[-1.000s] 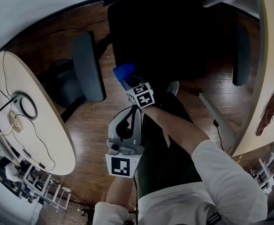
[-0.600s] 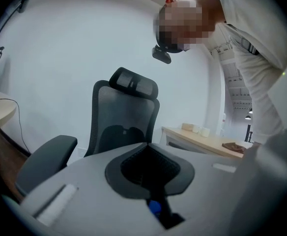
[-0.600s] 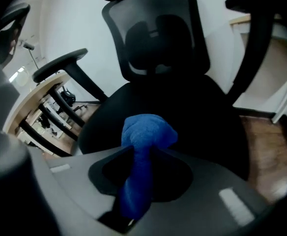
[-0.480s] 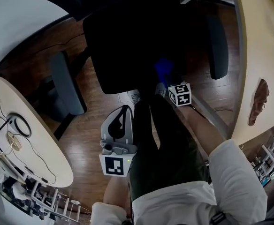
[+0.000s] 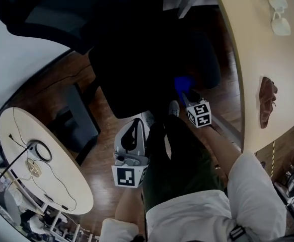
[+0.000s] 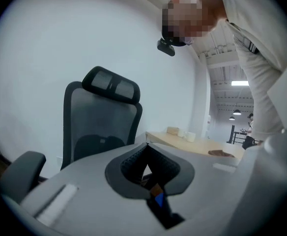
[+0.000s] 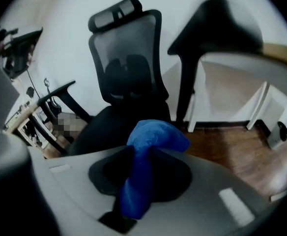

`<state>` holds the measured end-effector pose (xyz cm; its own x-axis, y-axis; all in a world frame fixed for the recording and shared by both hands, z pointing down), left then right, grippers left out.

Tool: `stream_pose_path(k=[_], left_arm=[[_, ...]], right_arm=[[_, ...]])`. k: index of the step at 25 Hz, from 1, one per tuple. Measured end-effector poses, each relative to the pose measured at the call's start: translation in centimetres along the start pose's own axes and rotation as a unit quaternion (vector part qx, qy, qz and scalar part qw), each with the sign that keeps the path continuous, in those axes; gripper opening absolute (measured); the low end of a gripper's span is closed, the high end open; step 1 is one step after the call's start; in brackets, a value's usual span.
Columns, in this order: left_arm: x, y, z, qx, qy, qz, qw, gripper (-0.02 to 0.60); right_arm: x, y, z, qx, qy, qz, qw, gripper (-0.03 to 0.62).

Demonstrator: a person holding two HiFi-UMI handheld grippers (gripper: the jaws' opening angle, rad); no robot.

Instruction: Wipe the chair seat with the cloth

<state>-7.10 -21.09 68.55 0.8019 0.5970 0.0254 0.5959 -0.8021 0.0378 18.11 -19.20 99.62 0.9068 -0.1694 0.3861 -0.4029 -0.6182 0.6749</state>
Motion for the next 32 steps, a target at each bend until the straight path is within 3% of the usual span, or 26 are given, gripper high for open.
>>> stream_pose_path(k=[3, 6, 9, 11, 13, 15, 17, 19, 21, 23, 28, 30, 32], left_arm=[[-1.7, -0.9, 8.3, 0.062, 0.038, 0.027, 0.997, 0.025], [-1.2, -6.4, 18.9, 0.088, 0.063, 0.051, 0.9928, 0.025], [0.4, -13.9, 27.5, 0.112, 0.081, 0.082, 0.987, 0.025], [1.0, -18.0, 31.8, 0.158, 0.098, 0.093, 0.9781, 0.025], [3.0, -23.2, 34.8, 0.206, 0.113, 0.085, 0.9683, 0.025], [5.4, -28.0, 37.5, 0.24, 0.132, 0.07, 0.9592, 0.025], [6.4, -30.7, 39.4, 0.244, 0.161, 0.066, 0.9542, 0.032], [6.4, -31.8, 40.0, 0.222, 0.191, 0.07, 0.9537, 0.037], [6.3, -32.0, 40.4, 0.255, 0.196, 0.072, 0.9442, 0.041], [6.4, -32.4, 40.0, 0.269, 0.19, 0.064, 0.9422, 0.041], [7.2, -34.5, 38.3, 0.263, 0.18, 0.052, 0.9464, 0.041], [8.4, -35.3, 38.3, 0.265, 0.178, 0.051, 0.9463, 0.041], [10.6, -37.1, 37.8, 0.263, 0.184, 0.056, 0.9452, 0.041]], right_arm=[[-8.6, -7.1, 13.3, 0.113, -0.032, 0.072, 0.99, 0.094], [-18.2, -20.8, 21.8, 0.243, -0.081, 0.13, 0.958, 0.094], [-27.0, -35.1, 26.3, 0.361, -0.132, 0.169, 0.908, 0.095], [-31.8, -42.5, 28.8, 0.436, -0.173, 0.193, 0.862, 0.095], [-35.9, -49.3, 28.1, 0.49, -0.206, 0.208, 0.821, 0.095], [-39.0, -54.9, 26.4, 0.516, -0.228, 0.211, 0.798, 0.095], [-41.1, -58.7, 26.0, 0.532, -0.24, 0.212, 0.784, 0.097], [-42.1, -60.8, 26.1, 0.544, -0.244, 0.21, 0.775, 0.097], [-42.3, -61.7, 25.7, 0.549, -0.242, 0.202, 0.774, 0.097], [-42.2, -61.7, 24.7, 0.546, -0.232, 0.192, 0.781, 0.097], [-41.3, -61.1, 21.7, 0.531, -0.201, 0.181, 0.803, 0.097], [-40.9, -61.8, 20.9, 0.528, -0.193, 0.188, 0.805, 0.097], [-40.9, -63.5, 18.7, 0.533, -0.199, 0.199, 0.798, 0.098]])
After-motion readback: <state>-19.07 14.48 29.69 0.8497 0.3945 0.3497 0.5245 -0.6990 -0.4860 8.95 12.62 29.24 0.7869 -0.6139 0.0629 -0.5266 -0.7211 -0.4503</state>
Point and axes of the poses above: the fingertips, and each gripper's own axes: y forward along the fingers, x to its right, z out of its top, the point moved 8 cm from there along -y, backward along the fingers, and after that the axes turned 8 degrees about y, right-handed, at the moved point
